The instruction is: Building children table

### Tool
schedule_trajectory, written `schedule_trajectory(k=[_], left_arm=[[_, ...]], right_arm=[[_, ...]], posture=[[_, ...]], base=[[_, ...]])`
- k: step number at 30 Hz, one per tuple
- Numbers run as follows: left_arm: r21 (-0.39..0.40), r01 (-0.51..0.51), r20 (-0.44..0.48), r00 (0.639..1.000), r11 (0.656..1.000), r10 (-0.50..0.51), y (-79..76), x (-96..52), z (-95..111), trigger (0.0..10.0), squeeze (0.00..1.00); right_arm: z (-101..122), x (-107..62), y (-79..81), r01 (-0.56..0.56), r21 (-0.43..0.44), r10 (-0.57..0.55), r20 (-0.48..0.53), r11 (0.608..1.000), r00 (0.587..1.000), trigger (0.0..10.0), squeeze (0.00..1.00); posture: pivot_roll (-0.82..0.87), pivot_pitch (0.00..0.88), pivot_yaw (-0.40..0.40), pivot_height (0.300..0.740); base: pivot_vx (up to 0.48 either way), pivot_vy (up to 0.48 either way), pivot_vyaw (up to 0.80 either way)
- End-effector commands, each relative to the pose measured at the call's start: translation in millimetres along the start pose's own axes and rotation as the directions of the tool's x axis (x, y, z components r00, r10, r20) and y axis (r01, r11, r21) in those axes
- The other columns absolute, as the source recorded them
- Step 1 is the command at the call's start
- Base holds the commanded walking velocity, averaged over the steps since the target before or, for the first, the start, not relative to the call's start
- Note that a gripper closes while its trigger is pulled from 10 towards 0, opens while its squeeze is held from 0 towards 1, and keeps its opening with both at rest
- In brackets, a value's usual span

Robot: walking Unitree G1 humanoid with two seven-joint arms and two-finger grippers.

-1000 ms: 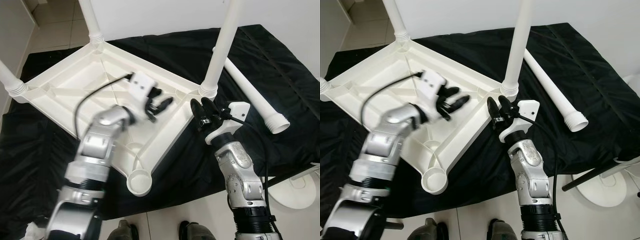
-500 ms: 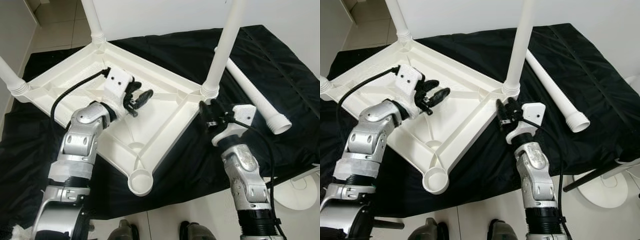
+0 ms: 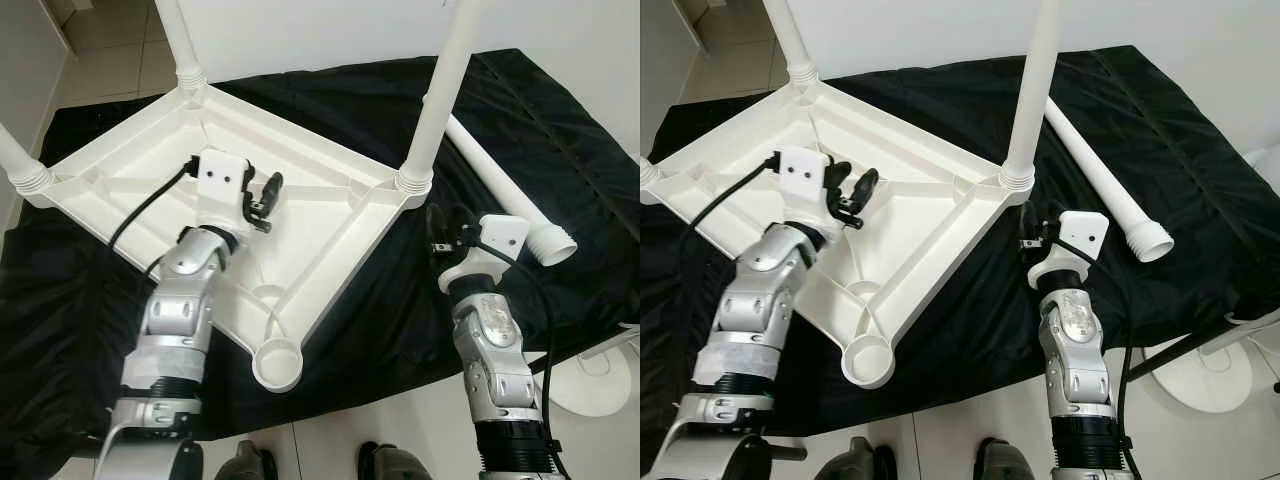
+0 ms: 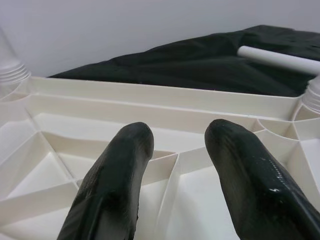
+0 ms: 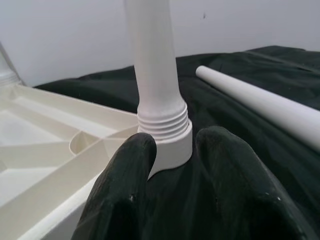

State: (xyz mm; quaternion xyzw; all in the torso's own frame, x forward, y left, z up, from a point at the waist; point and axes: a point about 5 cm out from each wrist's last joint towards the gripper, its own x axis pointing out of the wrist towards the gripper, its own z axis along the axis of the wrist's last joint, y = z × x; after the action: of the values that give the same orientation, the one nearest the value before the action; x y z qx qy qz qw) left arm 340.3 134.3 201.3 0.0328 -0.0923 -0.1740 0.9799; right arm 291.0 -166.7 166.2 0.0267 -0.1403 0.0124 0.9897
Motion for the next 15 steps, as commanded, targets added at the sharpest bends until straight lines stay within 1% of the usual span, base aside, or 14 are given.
schedule_trajectory(k=[1,2,3,4,5,6,7,8,9,10,11,12,14,15], left_arm=[[0.007,-0.017,-0.003,1.0,1.0,0.017,8.2,-1.3,-1.6,10.0,0.0],[0.006,-0.046,0.009,0.999,0.999,0.046,15.7,0.0,-0.2,10.0,0.0],[0.006,-0.046,0.009,0.999,0.999,0.046,15.7,0.0,-0.2,10.0,0.0],[-0.015,-0.091,0.021,0.996,0.996,0.092,21.2,0.3,0.4,10.0,0.0],[-0.015,-0.091,0.021,0.996,0.996,0.092,21.2,0.3,0.4,10.0,0.0],[-0.045,-0.138,0.051,0.989,0.989,0.14,22.9,-0.7,1.8,10.0,0.0],[-0.045,-0.138,0.051,0.989,0.989,0.14,22.9,-0.7,1.8,10.0,0.0],[-0.084,-0.173,0.078,0.981,0.981,0.179,20.7,-2.9,1.9,10.0,0.0],[-0.084,-0.173,0.078,0.981,0.981,0.179,20.7,-2.9,1.9,10.0,0.0],[-0.109,-0.203,0.093,0.973,0.973,0.213,18.3,-4.4,1.9,10.0,0.0],[-0.12,-0.188,0.107,0.974,0.975,0.201,14.0,-5.8,1.9,10.0,0.0],[-0.12,-0.188,0.107,0.974,0.975,0.201,14.0,-5.8,1.9,10.0,0.0],[-0.077,-0.077,0.141,0.986,0.994,0.088,8.9,-7.8,5.6,10.0,0.0],[-0.053,0.025,0.152,0.988,0.998,-0.017,9.1,-9.5,8.9,10.0,0.0]], right_arm=[[-4.2,-1.8,-2.5,0.012,-0.001,-0.012,-0.014,1.0,1.0,10.0,0.0],[-4.5,-1.2,-4.6,0.021,-0.005,-0.021,-0.015,1.0,1.0,10.0,0.0],[-4.5,-1.2,-4.6,0.021,-0.005,-0.021,-0.015,1.0,1.0,10.0,0.0],[-4.4,-0.9,-6.4,0.032,-0.009,-0.032,-0.013,0.999,0.999,10.0,0.0],[-4.4,-0.9,-6.4,0.032,-0.009,-0.032,-0.013,0.999,0.999,10.0,0.0],[-3.9,-1.0,-7.1,0.041,-0.008,-0.041,-0.004,0.999,0.999,10.0,0.0],[-3.9,-1.0,-7.1,0.041,-0.008,-0.041,-0.004,0.999,0.999,10.0,0.0],[-3.8,-1.8,-6.8,0.049,-0.009,-0.049,0.004,0.999,0.999,10.0,0.0],[-3.8,-1.8,-6.8,0.049,-0.009,-0.049,0.004,0.999,0.999,10.0,0.0],[-3.8,-2.5,-6.3,0.055,-0.011,-0.055,0.01,0.998,0.998,10.0,0.0],[-4.6,-3.2,-5.0,0.05,-0.017,-0.05,0.011,0.999,0.999,10.0,0.0],[-4.6,-3.2,-5.0,0.05,-0.017,-0.05,0.011,0.999,0.999,10.0,0.0],[-5.5,-3.7,-3.7,0.033,-0.027,-0.032,0.006,0.999,0.999,10.0,0.0],[-5.4,-3.4,-4.8,0.025,-0.032,-0.025,0.005,0.999,1.0,10.0,0.0]], posture=[[-0.09,0.129,0.079,0.74],[-0.09,0.131,0.08,0.74],[-0.09,0.131,0.08,0.74],[-0.09,0.132,0.088,0.74],[-0.09,0.132,0.088,0.74],[-0.1,0.133,0.088,0.74],[-0.1,0.133,0.088,0.74],[-0.1,0.134,0.088,0.74],[-0.1,0.134,0.088,0.74],[-0.1,0.134,0.088,0.74],[-0.1,0.135,0.086,0.74],[-0.1,0.135,0.086,0.74],[-0.1,0.135,0.081,0.74],[-0.1,0.135,0.081,0.74]], base=[[0.0,0.0,0.0],[0.0,0.0,0.0],[0.0,0.0,0.0],[0.0,0.0,0.0],[0.0,0.0,0.0],[0.0,0.0,0.0],[0.0,0.0,0.0],[0.0,0.0,0.0],[0.0,0.0,0.0],[0.0,0.0,0.0],[0.0,0.0,0.0],[0.0,0.0,0.0],[0.0,0.0,0.0],[0.0,0.0,0.0]])
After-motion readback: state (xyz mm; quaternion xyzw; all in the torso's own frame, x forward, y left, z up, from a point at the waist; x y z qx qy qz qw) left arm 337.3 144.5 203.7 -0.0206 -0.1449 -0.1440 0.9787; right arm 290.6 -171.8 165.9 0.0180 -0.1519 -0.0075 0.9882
